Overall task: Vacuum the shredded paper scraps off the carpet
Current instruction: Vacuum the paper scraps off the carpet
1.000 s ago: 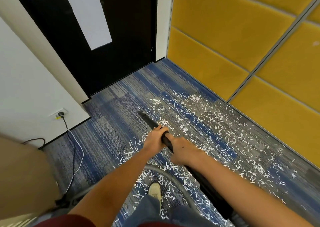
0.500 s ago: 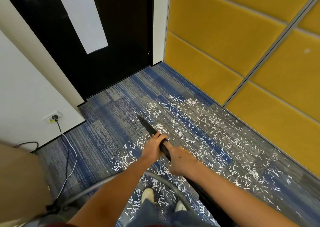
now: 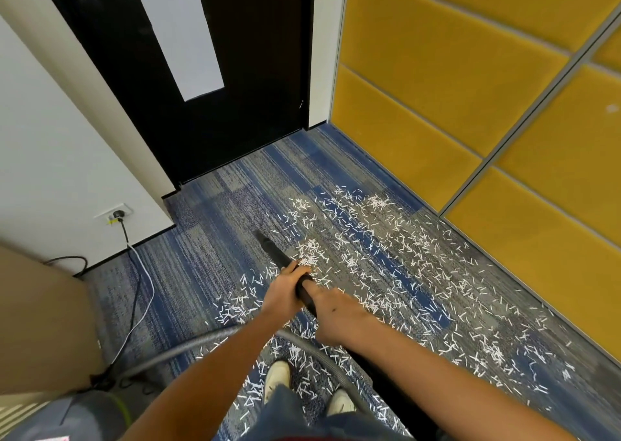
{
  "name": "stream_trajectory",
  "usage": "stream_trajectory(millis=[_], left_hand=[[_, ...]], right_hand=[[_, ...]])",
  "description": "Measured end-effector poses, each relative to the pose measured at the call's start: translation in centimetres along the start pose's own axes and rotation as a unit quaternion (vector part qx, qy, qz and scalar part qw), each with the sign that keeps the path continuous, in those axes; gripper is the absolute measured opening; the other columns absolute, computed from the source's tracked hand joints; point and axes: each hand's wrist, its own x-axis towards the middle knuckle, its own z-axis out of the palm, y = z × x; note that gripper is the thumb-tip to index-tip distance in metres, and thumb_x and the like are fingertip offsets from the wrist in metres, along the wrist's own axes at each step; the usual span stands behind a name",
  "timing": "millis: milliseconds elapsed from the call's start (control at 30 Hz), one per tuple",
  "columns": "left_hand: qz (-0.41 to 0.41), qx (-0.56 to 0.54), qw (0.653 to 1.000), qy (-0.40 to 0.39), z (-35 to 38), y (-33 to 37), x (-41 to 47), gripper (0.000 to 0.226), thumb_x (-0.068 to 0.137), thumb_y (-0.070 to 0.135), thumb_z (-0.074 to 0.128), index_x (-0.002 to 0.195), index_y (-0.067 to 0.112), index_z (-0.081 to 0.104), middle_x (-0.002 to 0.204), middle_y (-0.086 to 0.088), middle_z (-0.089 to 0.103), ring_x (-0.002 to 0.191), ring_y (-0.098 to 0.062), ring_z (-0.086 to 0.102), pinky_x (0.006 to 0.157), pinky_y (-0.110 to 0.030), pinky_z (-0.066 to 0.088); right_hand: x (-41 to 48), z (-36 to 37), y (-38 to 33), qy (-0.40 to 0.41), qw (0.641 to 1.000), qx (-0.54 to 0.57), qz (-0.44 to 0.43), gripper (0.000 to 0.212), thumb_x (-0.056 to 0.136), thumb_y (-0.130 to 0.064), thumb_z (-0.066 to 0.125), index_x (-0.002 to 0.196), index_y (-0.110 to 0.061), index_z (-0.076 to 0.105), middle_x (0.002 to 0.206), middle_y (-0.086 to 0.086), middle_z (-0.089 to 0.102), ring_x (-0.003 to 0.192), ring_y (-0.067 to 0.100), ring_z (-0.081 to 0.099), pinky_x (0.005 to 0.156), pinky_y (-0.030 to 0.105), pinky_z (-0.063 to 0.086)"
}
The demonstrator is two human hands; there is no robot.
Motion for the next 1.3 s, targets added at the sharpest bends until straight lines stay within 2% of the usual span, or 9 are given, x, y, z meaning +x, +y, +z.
stream_trajectory(millis=[133, 233, 333, 467, 600, 733, 867, 1100, 1300], left_hand=[[0.025, 0.003, 1.0, 0.004, 0.9, 0.7, -0.2, 0.038, 0.081, -0.004, 0.061, 0.114, 0.016, 0.061, 0.122, -0.014, 0.058, 0.107, -0.029, 0.058, 0.096, -0.041, 0.047], [0.039, -0.003, 0.999, 0.007, 1.3, 2.0, -0.1, 0.035, 0.079, -0.007, 0.062, 0.108, 0.012, 0.062, 0.113, -0.008, 0.059, 0.098, -0.024, 0.059, 0.092, -0.039, 0.049], [0.056, 0.007, 0.998, 0.006, 2.0, 3.3, -0.2, 0.036, 0.081, -0.008, 0.06, 0.113, 0.009, 0.061, 0.118, -0.012, 0.058, 0.104, -0.025, 0.058, 0.095, -0.034, 0.047], [0.071, -0.006, 0.997, 0.004, 3.1, 4.1, -0.1, 0.031, 0.082, -0.008, 0.06, 0.109, 0.007, 0.063, 0.113, -0.011, 0.06, 0.102, -0.026, 0.059, 0.093, -0.039, 0.048], [0.066, 0.014, 0.998, -0.002, 3.6, 5.4, -0.2, 0.031, 0.086, -0.003, 0.058, 0.115, 0.007, 0.061, 0.124, -0.013, 0.058, 0.118, -0.027, 0.053, 0.096, -0.032, 0.044], [0.068, -0.007, 0.998, 0.002, 3.9, 5.8, -0.1, 0.032, 0.083, -0.005, 0.06, 0.111, 0.009, 0.062, 0.118, -0.009, 0.057, 0.105, -0.026, 0.057, 0.091, -0.04, 0.049], [0.062, -0.041, 0.997, 0.024, 3.3, 5.4, 0.7, 0.035, 0.079, -0.014, 0.059, 0.107, 0.006, 0.062, 0.113, -0.011, 0.057, 0.103, -0.029, 0.056, 0.09, -0.044, 0.05], [0.047, -0.042, 0.998, 0.014, 0.0, 3.5, 5.3, 0.039, 0.083, -0.01, 0.056, 0.118, 0.007, 0.06, 0.127, -0.02, 0.052, 0.117, -0.036, 0.05, 0.1, -0.048, 0.042], [0.023, -0.021, 0.999, -0.012, -2.6, 1.0, 8.4, 0.052, 0.086, -0.007, 0.05, 0.134, 0.013, 0.052, 0.144, -0.013, 0.04, 0.132, -0.032, 0.04, 0.109, -0.04, 0.035]], right_hand=[[-0.6, 0.1, 0.8, 0.002, 1.0, 0.019, 0.004, 0.074, 0.084, -0.011, 0.067, 0.143, -0.016, 0.022, 0.117, 0.012, 0.051, 0.103, 0.028, 0.056, 0.087, 0.04, 0.053], [-1.1, 0.2, 1.9, 0.012, 1.0, 0.024, 0.015, 0.074, 0.083, -0.002, 0.062, 0.144, -0.018, 0.022, 0.112, 0.01, 0.051, 0.095, 0.026, 0.057, 0.083, 0.037, 0.054], [-1.6, 0.5, 2.8, 0.015, 0.999, 0.027, 0.025, 0.075, 0.083, -0.001, 0.061, 0.144, -0.019, 0.02, 0.105, 0.008, 0.049, 0.091, 0.024, 0.056, 0.077, 0.033, 0.052], [-2.3, 0.6, 3.9, 0.018, 0.999, 0.035, 0.036, 0.074, 0.084, -0.007, 0.064, 0.144, -0.02, 0.021, 0.111, 0.011, 0.05, 0.099, 0.027, 0.057, 0.086, 0.039, 0.054], [-2.9, 0.5, 5.0, 0.02, 0.999, 0.034, 0.037, 0.073, 0.084, -0.006, 0.064, 0.143, -0.019, 0.022, 0.1, 0.008, 0.042, 0.087, 0.024, 0.05, 0.086, 0.04, 0.054], [-3.0, 0.2, 5.5, 0.022, 0.999, 0.028, 0.026, 0.07, 0.086, -0.005, 0.059, 0.143, -0.02, 0.021, 0.107, 0.011, 0.047, 0.099, 0.028, 0.057, 0.085, 0.039, 0.053], [-2.1, -0.5, 5.2, 0.027, 0.999, 0.023, 0.014, 0.066, 0.083, 0.0, 0.059, 0.137, -0.019, 0.027, 0.105, 0.011, 0.049, 0.095, 0.029, 0.057, 0.083, 0.042, 0.054], [1.9, -3.6, 3.1, 0.048, 0.998, 0.02, 0.018, 0.066, 0.083, 0.003, 0.056, 0.138, -0.02, 0.027, 0.097, 0.006, 0.043, 0.089, 0.026, 0.056, 0.078, 0.037, 0.055], [5.5, -5.6, 1.1, 0.053, 0.998, 0.022, 0.011, 0.065, 0.084, 0.002, 0.055, 0.14, -0.019, 0.028, 0.113, 0.01, 0.052, 0.1, 0.028, 0.057, 0.08, 0.037, 0.052]])
